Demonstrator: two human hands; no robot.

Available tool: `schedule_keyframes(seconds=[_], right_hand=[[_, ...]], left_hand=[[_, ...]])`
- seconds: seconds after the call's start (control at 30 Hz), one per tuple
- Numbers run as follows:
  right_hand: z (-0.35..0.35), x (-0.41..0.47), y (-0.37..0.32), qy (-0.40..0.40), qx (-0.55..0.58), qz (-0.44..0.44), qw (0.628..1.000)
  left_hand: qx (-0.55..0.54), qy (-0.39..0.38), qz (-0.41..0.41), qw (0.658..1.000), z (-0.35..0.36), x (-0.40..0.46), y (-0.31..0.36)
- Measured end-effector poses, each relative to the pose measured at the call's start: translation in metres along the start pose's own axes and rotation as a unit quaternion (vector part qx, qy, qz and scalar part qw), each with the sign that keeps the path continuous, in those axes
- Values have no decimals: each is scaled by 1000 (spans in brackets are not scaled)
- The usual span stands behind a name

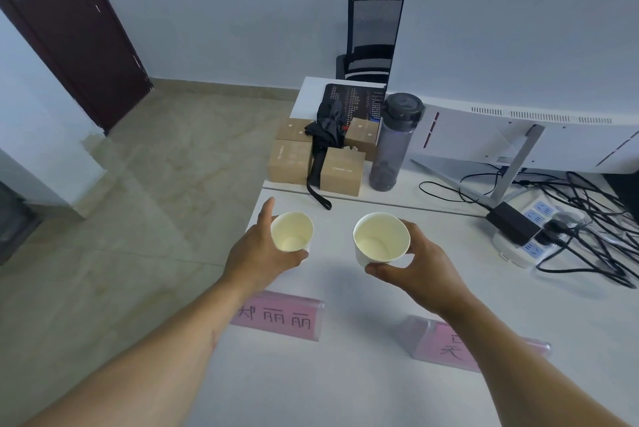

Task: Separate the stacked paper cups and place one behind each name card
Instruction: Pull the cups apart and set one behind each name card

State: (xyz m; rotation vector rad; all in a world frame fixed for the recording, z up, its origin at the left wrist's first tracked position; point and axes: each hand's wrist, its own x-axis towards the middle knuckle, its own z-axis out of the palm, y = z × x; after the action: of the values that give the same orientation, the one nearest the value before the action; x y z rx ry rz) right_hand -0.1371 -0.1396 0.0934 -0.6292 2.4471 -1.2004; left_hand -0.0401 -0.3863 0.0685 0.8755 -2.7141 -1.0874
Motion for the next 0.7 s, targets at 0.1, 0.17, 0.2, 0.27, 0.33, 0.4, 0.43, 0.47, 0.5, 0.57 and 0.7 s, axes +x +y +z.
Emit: schedule_keyframes(seconds=[0.1,0.17,0.2,0.27,0.33,0.4,0.43,0.47,0.5,0.57,0.7], right_hand=[[6,10,-1,2,6,5,1000],[9,15,0,2,7,5,1000],[10,17,1,1,8,7,1000],[12,21,4,1,7,13,1000],[12,25,7,3,6,18,1000],[12,27,9,8,3,22,1000],[12,28,10,9,3,24,1000],[11,29,13,11,3,26,1000],[11,30,14,13,4,28,1000],[10,32,17,16,4,31,999],[9,33,21,19,-1,34,999]], left_hand=[[37,-18,-4,999,7,12,-10],[56,-29,-3,998,11,19,-15],[63,-35,-4,997,13,22,-18],[77,-48,-7,996,18,28,-22],[86,-60,-12,994,23,33,-26],[93,-70,-13,993,27,36,-28],[97,-73,-13,993,28,38,-30],[100,-78,-11,992,30,40,-31],[103,-84,-10,991,32,41,-32],[104,-95,-9,990,34,43,-34],[105,-107,-2,989,36,43,-34]])
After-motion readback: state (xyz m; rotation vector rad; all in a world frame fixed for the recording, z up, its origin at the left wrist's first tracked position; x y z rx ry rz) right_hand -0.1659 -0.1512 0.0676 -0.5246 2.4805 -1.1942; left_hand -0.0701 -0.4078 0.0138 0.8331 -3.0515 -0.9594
